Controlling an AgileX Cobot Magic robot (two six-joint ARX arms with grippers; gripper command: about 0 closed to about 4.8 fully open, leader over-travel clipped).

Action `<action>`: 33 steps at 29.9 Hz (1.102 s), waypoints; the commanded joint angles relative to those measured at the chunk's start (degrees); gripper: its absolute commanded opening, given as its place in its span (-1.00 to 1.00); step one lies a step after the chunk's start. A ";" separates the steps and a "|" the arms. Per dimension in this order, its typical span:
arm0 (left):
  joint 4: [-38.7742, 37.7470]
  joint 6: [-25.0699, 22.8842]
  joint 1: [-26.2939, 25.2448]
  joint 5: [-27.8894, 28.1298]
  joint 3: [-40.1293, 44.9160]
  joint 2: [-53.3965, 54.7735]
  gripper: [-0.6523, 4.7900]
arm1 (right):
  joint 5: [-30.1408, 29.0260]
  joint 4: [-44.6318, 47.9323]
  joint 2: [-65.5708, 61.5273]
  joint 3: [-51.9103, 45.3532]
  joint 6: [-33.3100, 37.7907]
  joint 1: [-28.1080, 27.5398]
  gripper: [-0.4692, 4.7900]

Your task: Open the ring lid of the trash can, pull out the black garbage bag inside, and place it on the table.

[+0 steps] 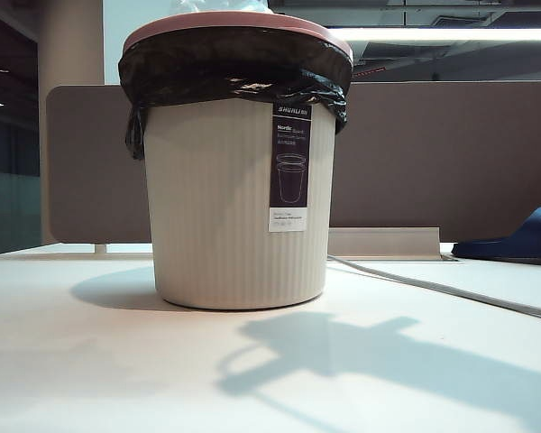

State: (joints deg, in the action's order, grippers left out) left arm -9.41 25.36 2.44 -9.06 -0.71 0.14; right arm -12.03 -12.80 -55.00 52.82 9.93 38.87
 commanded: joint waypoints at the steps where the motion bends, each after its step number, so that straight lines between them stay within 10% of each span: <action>1: 0.46 0.15 0.02 -3.89 0.11 0.02 -0.33 | -0.07 1.11 0.22 0.28 -0.07 0.11 -0.79; 18: 8.31 -0.70 0.07 -19.17 -8.81 0.02 -0.37 | 6.25 4.15 -3.52 0.26 13.99 0.26 -0.84; 33: -2.25 -18.64 0.07 -29.33 -29.27 7.93 -0.33 | 9.51 11.98 -9.09 0.24 36.57 0.31 -0.84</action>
State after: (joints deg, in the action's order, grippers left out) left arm -9.02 10.20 2.44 -36.86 -28.38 6.61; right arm -2.55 -1.63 -64.01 52.82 43.53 39.11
